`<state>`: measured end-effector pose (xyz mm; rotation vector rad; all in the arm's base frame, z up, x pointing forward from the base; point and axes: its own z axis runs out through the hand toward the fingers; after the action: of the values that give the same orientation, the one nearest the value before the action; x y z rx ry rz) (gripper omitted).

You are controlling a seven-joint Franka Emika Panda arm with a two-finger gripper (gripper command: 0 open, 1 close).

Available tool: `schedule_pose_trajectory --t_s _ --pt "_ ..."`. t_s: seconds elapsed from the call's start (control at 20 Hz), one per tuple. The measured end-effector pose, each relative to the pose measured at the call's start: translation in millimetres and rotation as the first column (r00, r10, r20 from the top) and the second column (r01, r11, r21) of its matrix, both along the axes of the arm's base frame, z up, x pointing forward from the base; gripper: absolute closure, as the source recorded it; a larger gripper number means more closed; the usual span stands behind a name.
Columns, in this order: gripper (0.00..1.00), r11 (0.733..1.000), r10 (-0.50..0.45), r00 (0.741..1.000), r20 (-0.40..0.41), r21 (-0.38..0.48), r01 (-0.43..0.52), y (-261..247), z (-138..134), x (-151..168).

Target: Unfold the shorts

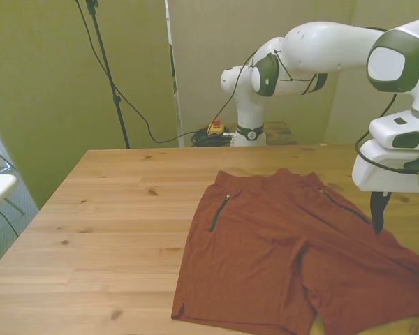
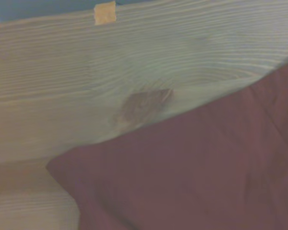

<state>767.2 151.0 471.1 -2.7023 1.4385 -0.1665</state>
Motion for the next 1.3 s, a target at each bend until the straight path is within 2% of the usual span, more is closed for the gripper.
schedule_pose_trajectory --t_s 0.35,0.65,1.0,1.3 --pt "0.00 0.999 -0.054 0.998 0.046 0.012 0.053 -10.9 10.8 4.3" --pt "0.00 1.000 0.026 0.998 0.056 -0.016 -0.025 2.4 20.1 -0.9" --pt "0.00 0.995 0.102 0.994 0.049 -0.008 -0.101 24.7 63.1 -24.1" --pt "0.00 0.990 0.139 0.983 0.117 -0.001 -0.140 30.7 124.7 -47.0"
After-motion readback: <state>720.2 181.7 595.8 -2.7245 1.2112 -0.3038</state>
